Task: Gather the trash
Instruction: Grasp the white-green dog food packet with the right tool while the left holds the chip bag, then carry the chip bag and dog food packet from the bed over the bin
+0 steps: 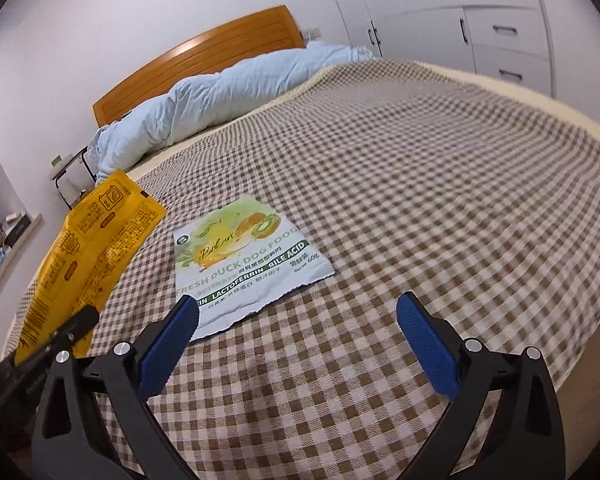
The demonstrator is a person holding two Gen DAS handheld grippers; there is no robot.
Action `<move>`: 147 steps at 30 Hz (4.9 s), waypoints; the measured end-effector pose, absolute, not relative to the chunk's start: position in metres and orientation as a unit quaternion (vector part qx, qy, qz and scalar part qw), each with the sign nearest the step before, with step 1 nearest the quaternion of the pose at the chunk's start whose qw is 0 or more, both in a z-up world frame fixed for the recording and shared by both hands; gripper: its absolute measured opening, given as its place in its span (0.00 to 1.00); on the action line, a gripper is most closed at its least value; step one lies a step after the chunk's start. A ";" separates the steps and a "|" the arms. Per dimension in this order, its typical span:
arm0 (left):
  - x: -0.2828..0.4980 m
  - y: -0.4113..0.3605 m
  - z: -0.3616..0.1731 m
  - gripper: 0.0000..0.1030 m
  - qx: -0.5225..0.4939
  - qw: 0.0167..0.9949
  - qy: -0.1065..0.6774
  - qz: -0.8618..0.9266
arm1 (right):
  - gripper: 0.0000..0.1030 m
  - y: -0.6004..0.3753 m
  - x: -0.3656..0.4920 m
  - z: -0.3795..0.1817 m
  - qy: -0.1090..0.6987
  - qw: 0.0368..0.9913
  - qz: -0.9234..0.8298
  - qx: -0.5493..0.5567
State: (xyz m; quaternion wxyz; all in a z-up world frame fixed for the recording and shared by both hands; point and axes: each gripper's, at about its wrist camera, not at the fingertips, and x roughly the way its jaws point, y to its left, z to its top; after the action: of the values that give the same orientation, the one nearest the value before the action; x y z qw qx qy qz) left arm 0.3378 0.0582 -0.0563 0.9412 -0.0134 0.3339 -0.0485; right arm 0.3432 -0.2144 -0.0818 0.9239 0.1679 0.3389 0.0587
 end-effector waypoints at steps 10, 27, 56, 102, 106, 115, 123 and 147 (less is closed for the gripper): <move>0.346 0.055 -0.064 0.17 -0.018 0.938 0.346 -0.029 | 0.92 -0.210 0.371 -0.100 0.378 0.887 0.087 0.251; 0.356 0.060 -0.063 0.17 -0.030 0.936 0.350 -0.017 | 0.61 -0.185 0.398 -0.106 0.381 0.868 0.056 0.313; 0.365 0.067 -0.058 0.17 -0.037 0.935 0.352 -0.011 | 0.01 -0.248 0.373 -0.100 0.311 0.852 0.091 0.410; 0.353 0.074 -0.049 0.17 -0.022 0.940 0.339 -0.018 | 0.53 -0.163 0.371 -0.057 0.238 0.956 0.168 -0.018; 0.356 0.073 -0.052 0.17 -0.023 0.939 0.342 -0.019 | 0.15 -0.165 0.382 -0.060 0.262 0.947 0.182 0.027; 0.354 0.074 -0.052 0.17 -0.020 0.940 0.341 -0.020 | 0.04 -0.166 0.370 -0.051 0.251 0.957 0.142 0.029; 0.346 0.069 -0.051 0.18 -0.014 0.941 0.337 -0.020 | 0.02 -0.172 0.353 -0.039 0.214 0.967 0.136 0.029; 0.292 0.047 -0.026 0.18 0.005 0.956 0.287 -0.058 | 0.02 -0.195 0.306 -0.018 0.189 0.979 0.073 0.007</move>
State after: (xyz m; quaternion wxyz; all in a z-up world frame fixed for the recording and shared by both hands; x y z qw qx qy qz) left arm 0.2919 0.0467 -0.0264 0.9562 0.0054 0.2870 -0.0582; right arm 0.3063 -0.1946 -0.0179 0.9793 0.0066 0.1889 0.0730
